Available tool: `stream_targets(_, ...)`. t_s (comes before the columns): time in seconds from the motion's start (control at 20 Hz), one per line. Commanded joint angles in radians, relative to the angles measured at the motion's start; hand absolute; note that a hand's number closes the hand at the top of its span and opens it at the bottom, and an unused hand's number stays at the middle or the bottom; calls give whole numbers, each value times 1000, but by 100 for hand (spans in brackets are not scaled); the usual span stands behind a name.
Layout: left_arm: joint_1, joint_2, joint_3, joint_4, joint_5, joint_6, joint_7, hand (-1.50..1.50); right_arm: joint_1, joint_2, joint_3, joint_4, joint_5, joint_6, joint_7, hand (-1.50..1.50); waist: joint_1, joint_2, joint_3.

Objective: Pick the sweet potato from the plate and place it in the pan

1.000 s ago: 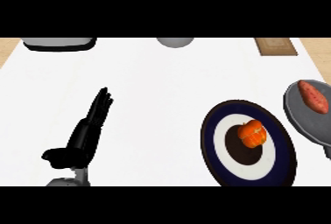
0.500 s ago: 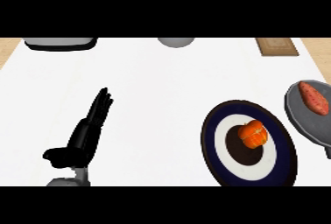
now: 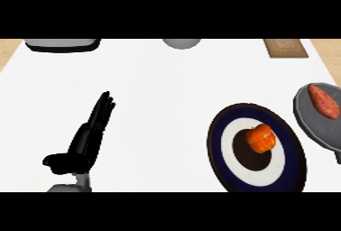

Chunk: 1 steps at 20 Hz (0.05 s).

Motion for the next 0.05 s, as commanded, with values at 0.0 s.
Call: stream_targets(0.0, -56, -34, -25, 10, -37, 35, 46, 0, 15, -26, -19, -23, 27, -3, -9, -150, -2, 0, 0)
